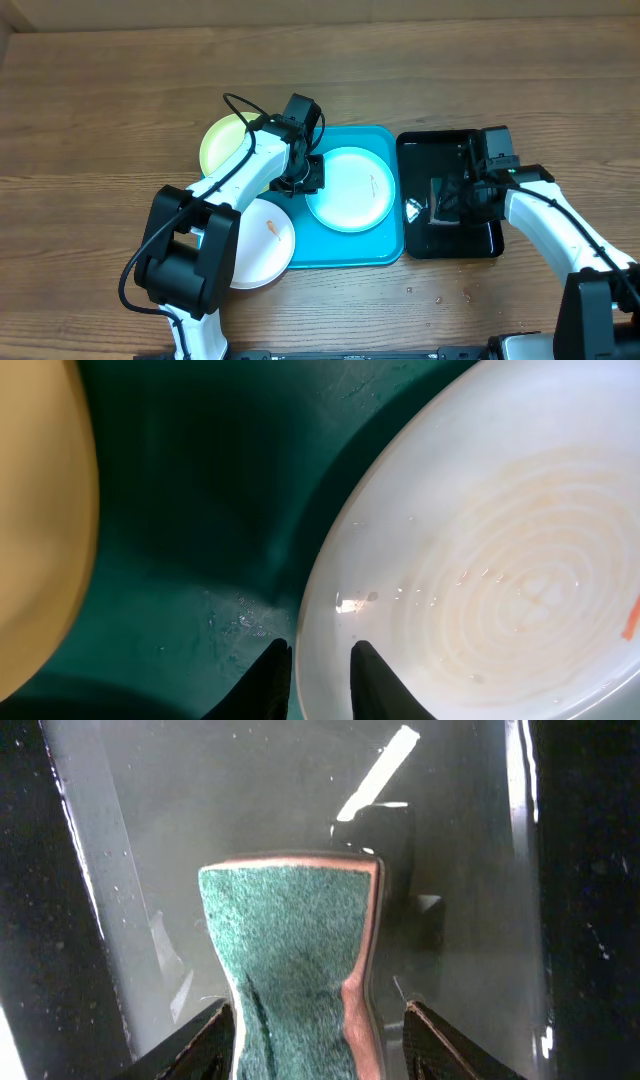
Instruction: Clean dirty plates on tray and stack at the side
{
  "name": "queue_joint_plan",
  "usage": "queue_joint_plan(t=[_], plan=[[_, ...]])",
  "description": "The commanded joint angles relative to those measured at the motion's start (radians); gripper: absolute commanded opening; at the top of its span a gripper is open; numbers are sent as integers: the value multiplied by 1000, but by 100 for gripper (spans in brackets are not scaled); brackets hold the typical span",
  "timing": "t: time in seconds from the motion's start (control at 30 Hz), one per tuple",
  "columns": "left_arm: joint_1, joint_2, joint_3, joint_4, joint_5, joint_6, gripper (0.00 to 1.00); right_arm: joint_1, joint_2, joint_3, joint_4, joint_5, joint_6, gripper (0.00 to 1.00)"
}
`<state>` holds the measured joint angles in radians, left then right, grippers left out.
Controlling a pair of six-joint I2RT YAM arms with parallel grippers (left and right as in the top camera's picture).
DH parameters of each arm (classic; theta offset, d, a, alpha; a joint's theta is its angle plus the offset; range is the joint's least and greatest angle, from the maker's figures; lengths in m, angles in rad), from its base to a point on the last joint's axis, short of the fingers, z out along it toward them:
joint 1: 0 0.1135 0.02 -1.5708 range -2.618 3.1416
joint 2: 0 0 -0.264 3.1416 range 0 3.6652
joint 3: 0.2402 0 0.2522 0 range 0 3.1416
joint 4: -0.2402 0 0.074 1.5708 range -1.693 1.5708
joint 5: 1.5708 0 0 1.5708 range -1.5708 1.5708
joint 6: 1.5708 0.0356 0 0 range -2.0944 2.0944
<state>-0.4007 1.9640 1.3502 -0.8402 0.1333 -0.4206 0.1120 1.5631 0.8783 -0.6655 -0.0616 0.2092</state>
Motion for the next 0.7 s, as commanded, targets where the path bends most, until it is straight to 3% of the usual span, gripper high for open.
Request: queue_joint_plan(t=[0.0, 0.67], plan=[[-6, 13, -6, 3, -13, -6, 23, 5, 2, -30, 29, -17, -1, 56], [-6, 13, -6, 3, -14, -6, 24, 6, 2, -43, 42, -52, -28, 53]])
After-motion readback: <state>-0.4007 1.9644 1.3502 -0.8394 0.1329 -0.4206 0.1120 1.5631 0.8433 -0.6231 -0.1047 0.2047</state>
